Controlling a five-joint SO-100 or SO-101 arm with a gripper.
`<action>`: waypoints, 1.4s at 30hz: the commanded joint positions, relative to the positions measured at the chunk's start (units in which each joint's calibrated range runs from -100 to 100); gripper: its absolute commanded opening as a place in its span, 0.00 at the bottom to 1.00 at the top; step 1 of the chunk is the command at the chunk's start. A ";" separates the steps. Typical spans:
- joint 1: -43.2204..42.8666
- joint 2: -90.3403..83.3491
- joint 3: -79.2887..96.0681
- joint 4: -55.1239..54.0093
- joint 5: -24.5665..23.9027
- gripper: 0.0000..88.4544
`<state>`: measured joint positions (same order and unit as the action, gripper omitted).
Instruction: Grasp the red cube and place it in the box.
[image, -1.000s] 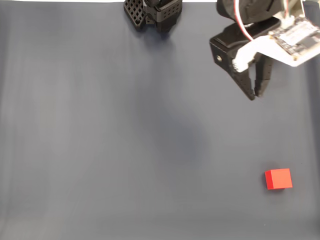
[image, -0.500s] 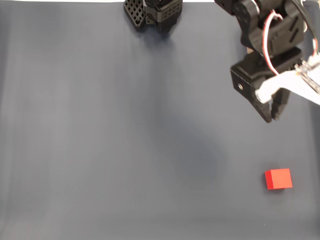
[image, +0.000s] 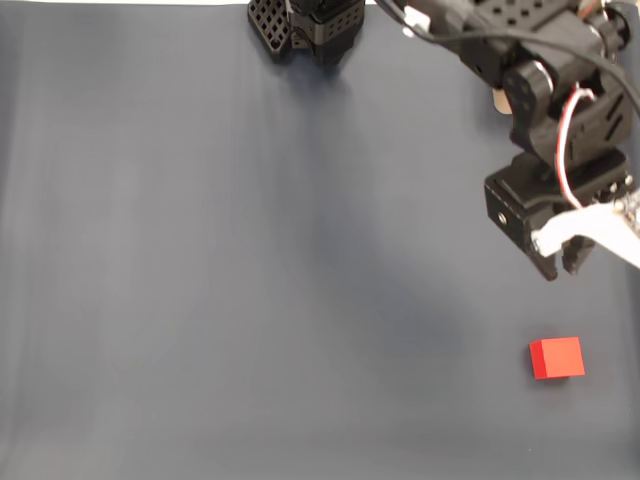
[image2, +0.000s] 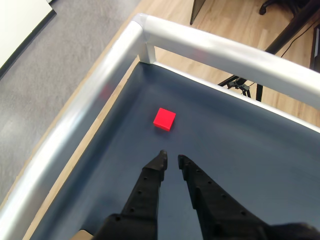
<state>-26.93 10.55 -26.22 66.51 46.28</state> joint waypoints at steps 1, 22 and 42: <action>1.15 3.57 -8.36 1.85 -0.59 0.07; 3.78 26.71 -35.46 6.69 -4.30 0.25; 2.85 34.94 -45.49 2.02 -2.98 0.36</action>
<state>-23.66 46.24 -68.63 70.01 42.66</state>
